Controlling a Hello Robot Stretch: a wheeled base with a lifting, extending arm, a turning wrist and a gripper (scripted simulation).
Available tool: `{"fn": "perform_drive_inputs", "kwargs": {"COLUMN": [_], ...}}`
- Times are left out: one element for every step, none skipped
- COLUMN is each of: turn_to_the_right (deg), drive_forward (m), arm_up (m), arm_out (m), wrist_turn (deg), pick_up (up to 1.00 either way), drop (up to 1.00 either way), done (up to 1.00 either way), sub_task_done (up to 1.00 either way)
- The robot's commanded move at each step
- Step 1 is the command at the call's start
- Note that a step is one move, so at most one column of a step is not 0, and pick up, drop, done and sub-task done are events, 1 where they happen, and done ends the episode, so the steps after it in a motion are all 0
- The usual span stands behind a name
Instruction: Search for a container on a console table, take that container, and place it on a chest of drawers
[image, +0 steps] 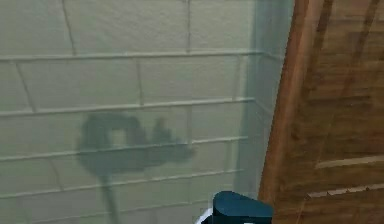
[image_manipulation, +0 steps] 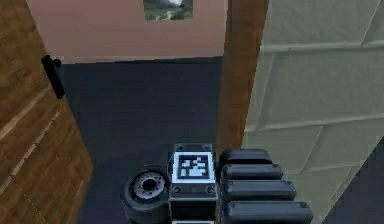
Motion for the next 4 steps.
{"fn": "perform_drive_inputs", "kwargs": {"turn_to_the_right": [45.0, 33.0, 0.0, -3.0], "drive_forward": [0.00, 0.00, 0.30, 0.00], "arm_up": [0.00, 0.00, 0.00, 0.00], "arm_out": [0.00, 0.00, 0.00, 0.00], "wrist_turn": [0.0, 0.0, 0.0, 0.0], "pick_up": [0.00, 0.00, 0.00, 0.00], "drop": [0.00, 0.00, 0.00, 0.00], "done": [0.00, 0.00, 0.00, 0.00], "sub_task_done": [0.00, 0.00, 0.00, 0.00]}}
